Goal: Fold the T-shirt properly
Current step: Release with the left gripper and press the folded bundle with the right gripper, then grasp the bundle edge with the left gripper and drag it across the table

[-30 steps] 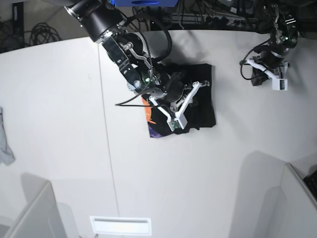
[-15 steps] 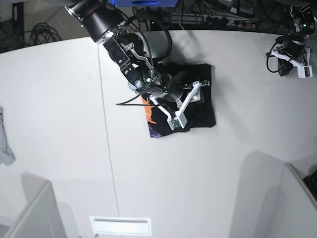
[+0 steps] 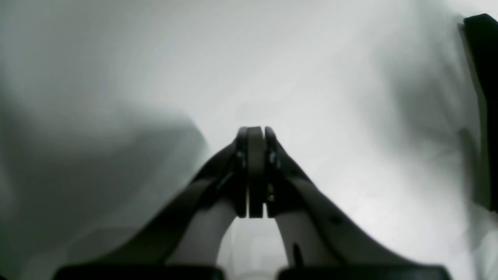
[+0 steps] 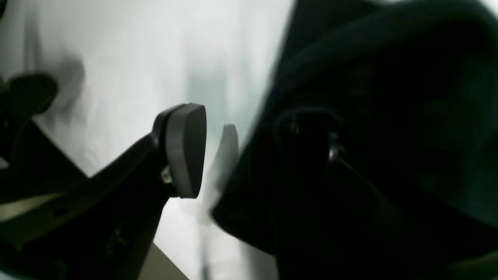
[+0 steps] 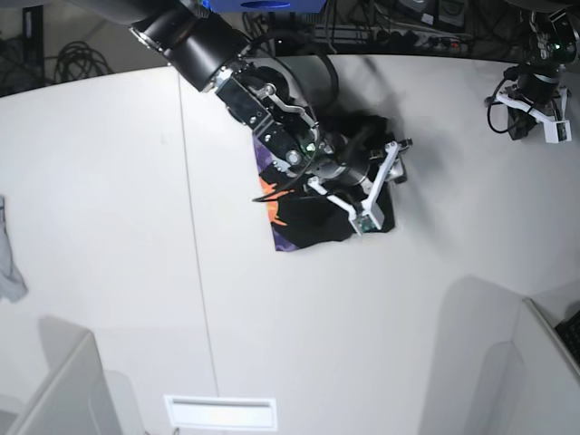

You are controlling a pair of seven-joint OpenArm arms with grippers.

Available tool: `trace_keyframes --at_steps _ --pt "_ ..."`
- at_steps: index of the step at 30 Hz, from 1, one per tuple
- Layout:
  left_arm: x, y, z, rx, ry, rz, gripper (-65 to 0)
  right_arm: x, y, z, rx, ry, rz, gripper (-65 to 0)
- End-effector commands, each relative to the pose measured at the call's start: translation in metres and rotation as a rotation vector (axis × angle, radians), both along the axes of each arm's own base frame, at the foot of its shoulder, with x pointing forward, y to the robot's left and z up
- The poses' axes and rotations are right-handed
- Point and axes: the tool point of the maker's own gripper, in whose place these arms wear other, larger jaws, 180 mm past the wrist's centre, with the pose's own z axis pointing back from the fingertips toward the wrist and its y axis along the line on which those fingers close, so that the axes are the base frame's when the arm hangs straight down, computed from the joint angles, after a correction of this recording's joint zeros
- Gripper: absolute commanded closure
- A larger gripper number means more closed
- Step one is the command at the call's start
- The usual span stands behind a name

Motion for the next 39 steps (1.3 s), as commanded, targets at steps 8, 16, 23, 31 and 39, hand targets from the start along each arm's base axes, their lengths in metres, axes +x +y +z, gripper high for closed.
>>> trace_keyframes --at_steps 8,16,23,31,39 --pt "0.003 -0.002 0.006 -0.005 -0.035 0.000 0.0 -0.010 0.056 0.053 0.044 -0.211 0.207 -35.6" --pt "0.004 -0.014 0.004 -0.022 -0.035 -0.019 0.0 0.023 0.025 0.122 0.108 -0.357 0.163 -34.8" --pt "0.025 -0.082 0.012 -0.093 -0.087 -0.161 0.0 0.051 -0.083 0.085 0.052 -0.258 -0.110 0.0" --pt "0.046 -0.131 0.030 -0.150 -0.169 -0.248 0.0 0.042 -0.193 0.049 -0.006 -0.214 -0.402 0.0" --pt "0.067 -0.152 0.049 -0.467 -0.305 -0.187 -58.7 0.015 -0.214 0.022 -0.080 -0.155 -0.397 0.0"
